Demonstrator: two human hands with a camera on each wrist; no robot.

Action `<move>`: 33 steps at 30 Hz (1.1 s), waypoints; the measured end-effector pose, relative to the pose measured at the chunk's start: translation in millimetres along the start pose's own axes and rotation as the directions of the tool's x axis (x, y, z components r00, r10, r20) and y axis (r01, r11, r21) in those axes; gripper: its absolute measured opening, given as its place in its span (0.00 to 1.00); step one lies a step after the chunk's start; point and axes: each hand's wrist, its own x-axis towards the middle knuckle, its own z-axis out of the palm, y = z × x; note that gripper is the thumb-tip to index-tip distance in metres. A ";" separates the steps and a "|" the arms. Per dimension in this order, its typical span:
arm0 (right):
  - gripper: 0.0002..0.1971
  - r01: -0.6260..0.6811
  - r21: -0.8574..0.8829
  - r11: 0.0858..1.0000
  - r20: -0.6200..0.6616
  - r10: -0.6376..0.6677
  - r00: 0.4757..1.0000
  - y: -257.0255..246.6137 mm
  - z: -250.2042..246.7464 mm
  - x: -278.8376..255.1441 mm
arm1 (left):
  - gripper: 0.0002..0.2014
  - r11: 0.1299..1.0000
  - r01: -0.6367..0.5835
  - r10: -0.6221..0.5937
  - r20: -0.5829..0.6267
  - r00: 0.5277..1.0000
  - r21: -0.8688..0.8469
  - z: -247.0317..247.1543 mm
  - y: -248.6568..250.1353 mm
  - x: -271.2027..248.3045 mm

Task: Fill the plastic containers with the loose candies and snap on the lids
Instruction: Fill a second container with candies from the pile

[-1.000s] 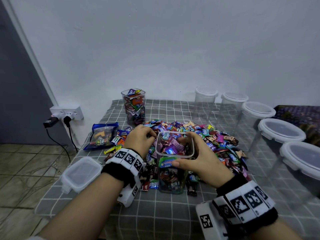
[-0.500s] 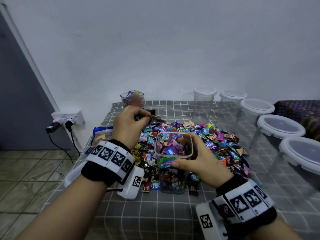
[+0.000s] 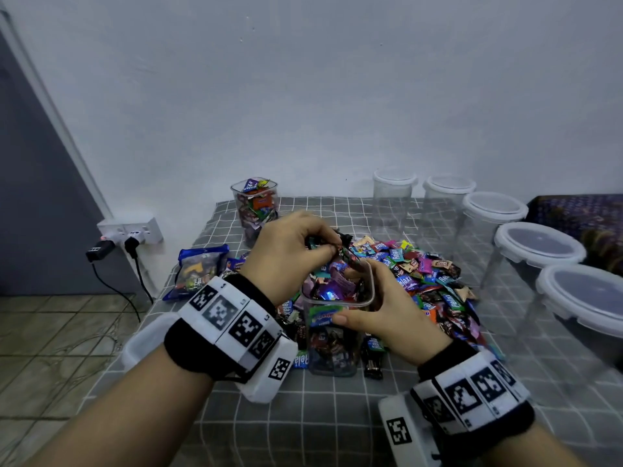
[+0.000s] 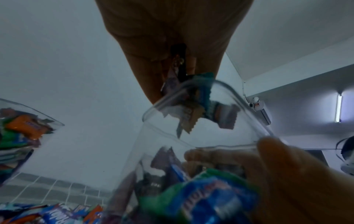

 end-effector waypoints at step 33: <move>0.49 -0.034 -0.675 0.737 0.243 0.266 0.933 3.8 -47.5 18.8 | 0.19 0.900 0.373 -0.402 0.101 0.910 0.225 -26.3 -49.9 -11.0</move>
